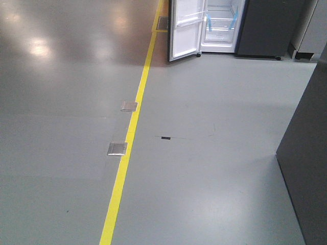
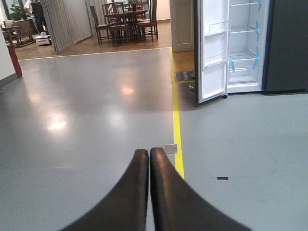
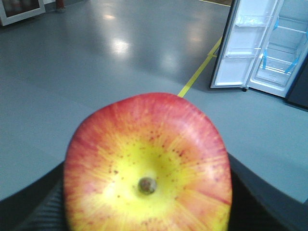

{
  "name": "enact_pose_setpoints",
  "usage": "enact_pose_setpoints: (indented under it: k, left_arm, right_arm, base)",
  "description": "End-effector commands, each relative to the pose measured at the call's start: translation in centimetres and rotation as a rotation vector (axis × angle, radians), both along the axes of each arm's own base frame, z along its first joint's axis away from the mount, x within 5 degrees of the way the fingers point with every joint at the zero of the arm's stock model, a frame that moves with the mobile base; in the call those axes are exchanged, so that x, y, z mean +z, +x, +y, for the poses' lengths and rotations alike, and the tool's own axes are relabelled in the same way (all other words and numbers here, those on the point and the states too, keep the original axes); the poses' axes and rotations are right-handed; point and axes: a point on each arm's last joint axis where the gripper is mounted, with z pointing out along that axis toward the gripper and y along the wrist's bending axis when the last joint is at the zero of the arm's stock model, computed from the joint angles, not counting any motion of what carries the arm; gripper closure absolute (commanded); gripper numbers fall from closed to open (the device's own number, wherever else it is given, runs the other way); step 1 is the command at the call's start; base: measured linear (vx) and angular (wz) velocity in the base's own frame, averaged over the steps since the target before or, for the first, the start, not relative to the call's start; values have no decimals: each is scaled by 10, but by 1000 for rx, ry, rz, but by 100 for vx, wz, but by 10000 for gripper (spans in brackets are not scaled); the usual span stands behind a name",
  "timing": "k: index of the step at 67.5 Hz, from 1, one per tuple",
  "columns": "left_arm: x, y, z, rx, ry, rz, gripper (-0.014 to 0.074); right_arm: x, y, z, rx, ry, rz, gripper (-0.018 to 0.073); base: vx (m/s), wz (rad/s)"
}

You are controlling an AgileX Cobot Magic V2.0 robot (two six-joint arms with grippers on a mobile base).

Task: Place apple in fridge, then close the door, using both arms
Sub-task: 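Drive the base toward the open white refrigerator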

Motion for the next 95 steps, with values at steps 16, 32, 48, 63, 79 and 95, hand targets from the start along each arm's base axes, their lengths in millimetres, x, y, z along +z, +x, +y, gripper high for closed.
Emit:
enact_pose_setpoints:
  k: [16,32,48,63,79,95]
  left_arm:
    - [-2,0,0,4,-15,-62,602]
    - [-2,0,0,4,-15,-62,602]
    - [-2,0,0,4,-15,-62,602]
    - [-2,0,0,4,-15,-62,602]
    - [-2,0,0,4,-15,-62,602]
    - [-2,0,0,4,-15,-62,602]
  right_arm:
    - [15,-3,0,-9,27,-106,517]
    - [15,-3,0,-9,27,-106,517]
    - [15,-3,0,-9,27,-106,517]
    - [15,-3,0,-9,27,-106,517]
    - [15,-3,0,-9,26,-104,517]
    - [15,-3,0,-9,27,-105,517]
  base:
    - [22,-4]
    - [23,-6]
    - [23,-7]
    - [23,-5]
    - [23,-1]
    - [22,-1]
